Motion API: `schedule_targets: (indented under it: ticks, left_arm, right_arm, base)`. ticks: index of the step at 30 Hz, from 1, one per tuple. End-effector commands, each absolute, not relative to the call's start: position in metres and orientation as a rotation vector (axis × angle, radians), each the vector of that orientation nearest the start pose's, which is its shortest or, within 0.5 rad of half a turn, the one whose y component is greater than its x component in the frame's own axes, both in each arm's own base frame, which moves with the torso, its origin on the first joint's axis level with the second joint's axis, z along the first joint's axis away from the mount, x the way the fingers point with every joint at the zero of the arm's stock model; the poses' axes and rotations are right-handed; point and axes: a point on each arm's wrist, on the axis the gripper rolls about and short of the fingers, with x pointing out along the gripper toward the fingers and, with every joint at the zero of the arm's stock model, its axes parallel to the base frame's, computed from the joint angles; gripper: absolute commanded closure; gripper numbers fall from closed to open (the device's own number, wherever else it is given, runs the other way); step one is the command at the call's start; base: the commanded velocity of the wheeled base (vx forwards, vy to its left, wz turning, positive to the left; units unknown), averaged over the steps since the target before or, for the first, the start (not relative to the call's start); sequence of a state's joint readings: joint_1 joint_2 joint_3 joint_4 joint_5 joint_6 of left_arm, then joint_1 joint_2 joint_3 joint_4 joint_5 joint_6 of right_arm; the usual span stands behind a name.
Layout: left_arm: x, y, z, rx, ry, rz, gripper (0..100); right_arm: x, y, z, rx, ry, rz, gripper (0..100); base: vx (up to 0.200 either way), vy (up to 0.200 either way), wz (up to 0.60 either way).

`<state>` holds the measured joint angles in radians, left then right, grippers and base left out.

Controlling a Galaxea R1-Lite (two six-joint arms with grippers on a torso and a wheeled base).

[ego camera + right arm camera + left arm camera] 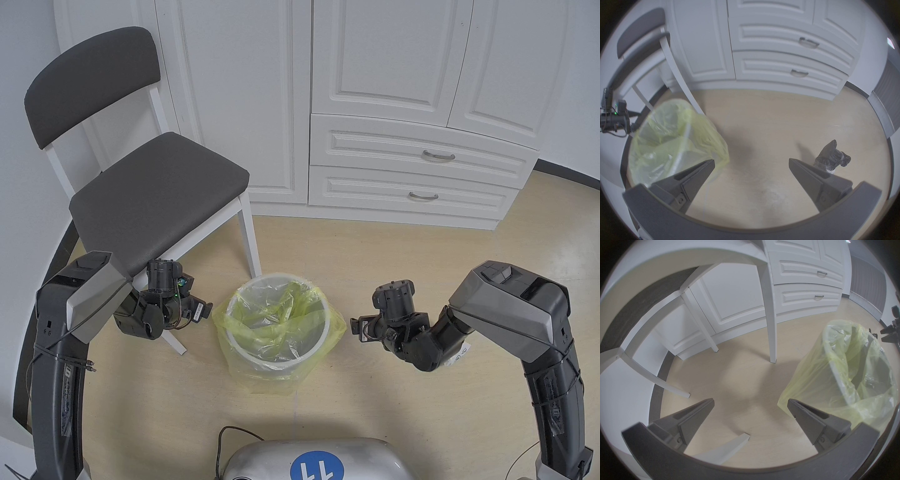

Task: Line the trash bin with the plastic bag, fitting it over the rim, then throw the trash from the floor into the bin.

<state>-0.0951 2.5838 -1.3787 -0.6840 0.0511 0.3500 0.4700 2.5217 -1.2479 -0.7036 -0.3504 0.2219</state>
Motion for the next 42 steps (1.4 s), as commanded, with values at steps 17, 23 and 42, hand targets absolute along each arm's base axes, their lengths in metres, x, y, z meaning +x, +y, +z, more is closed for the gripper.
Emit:
schedule_targets:
  ticks: [17, 23, 42]
  left_arm:
    - [0.434, -0.106, 0.026, 0.407, 0.363, -0.215, 0]
    - [0.452, -0.093, 0.008, 0.402, 0.393, -0.181, 0]
    - [0.481, -0.041, -0.013, 0.368, 0.465, -0.081, 0]
  right_arm:
    - [0.341, 0.196, -0.017, 0.047, 0.426, 0.106, 0]
    - [0.341, 0.196, -0.015, 0.049, 0.422, 0.107, 0]
    - [0.342, 0.196, -0.014, 0.055, 0.418, 0.104, 0]
  base:
    - [0.000, 0.000, 0.00]
    - [0.000, 0.000, 0.00]
    - [0.000, 0.000, 0.00]
